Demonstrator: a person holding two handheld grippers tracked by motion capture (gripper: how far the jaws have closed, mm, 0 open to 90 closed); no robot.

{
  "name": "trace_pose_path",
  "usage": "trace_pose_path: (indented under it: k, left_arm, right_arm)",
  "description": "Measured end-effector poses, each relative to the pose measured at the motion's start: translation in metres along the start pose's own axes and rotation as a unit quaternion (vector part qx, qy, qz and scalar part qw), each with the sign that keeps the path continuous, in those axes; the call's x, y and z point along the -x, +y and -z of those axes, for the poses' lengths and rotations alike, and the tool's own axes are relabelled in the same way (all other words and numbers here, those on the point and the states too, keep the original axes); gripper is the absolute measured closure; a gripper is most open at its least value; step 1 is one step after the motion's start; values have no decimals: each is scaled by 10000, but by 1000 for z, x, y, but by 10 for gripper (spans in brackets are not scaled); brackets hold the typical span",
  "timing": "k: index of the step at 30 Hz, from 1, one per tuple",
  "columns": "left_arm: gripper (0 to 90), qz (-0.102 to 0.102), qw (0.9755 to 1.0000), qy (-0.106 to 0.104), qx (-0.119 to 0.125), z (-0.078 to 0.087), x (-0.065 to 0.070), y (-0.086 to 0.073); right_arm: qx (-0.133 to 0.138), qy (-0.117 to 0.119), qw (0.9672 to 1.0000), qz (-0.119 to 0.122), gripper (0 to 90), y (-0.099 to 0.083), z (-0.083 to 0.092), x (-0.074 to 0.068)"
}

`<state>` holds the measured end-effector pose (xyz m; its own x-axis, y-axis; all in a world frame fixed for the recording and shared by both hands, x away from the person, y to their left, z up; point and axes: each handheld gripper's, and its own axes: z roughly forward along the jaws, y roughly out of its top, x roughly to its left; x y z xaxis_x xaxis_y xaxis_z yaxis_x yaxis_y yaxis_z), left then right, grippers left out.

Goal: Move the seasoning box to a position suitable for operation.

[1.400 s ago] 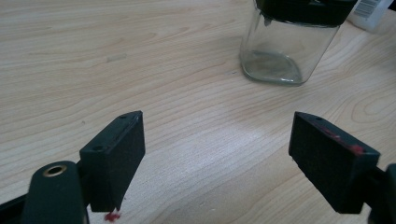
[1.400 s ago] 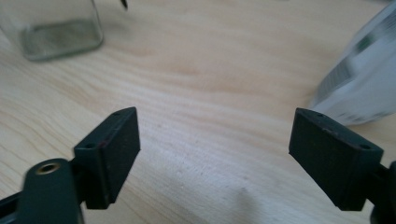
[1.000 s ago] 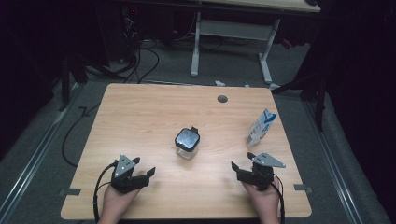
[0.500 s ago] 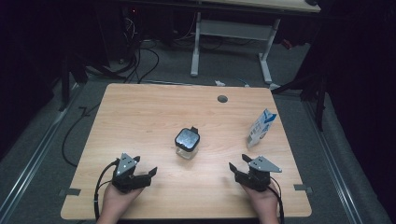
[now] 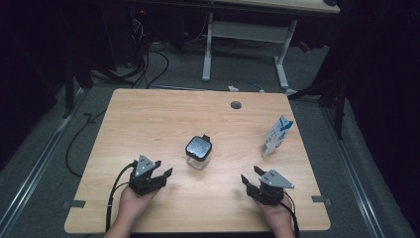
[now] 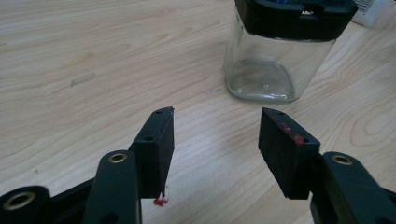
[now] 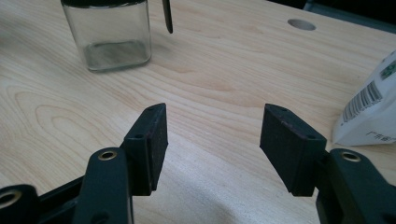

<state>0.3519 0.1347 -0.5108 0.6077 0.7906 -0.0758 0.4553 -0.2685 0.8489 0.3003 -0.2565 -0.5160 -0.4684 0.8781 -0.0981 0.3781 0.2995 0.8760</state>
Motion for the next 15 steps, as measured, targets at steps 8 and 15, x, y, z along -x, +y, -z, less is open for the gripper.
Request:
trace_pose_path:
  k: [8,15]
  left_arm:
    - [511,127,9999,-69,29,-16,-2,9]
    - [534,173,9997,168,-102,-34,-10,11]
  right_arm:
    - [-71,148,9998,-131,435,0,-3,0]
    - [-75,221,9993,-280,492,5,-9,-3]
